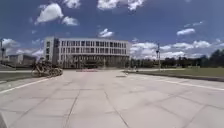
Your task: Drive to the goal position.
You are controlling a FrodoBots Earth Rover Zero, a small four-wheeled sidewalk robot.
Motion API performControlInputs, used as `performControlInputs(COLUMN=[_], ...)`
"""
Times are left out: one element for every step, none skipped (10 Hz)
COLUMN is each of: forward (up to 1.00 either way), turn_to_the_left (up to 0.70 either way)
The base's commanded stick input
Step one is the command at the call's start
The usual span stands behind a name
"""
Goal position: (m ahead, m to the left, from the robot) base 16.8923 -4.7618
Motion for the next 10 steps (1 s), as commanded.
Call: performControlInputs(forward=[0.7, 0.7, 0.7, 0.7, 0.7, 0.7, 0.7, 0.7, 0.7, 0.7], turn_to_the_left=[0.0, 0.0, 0.0, 0.0, 0.0, 0.0, 0.0, 0.0, 0.0, 0.0])
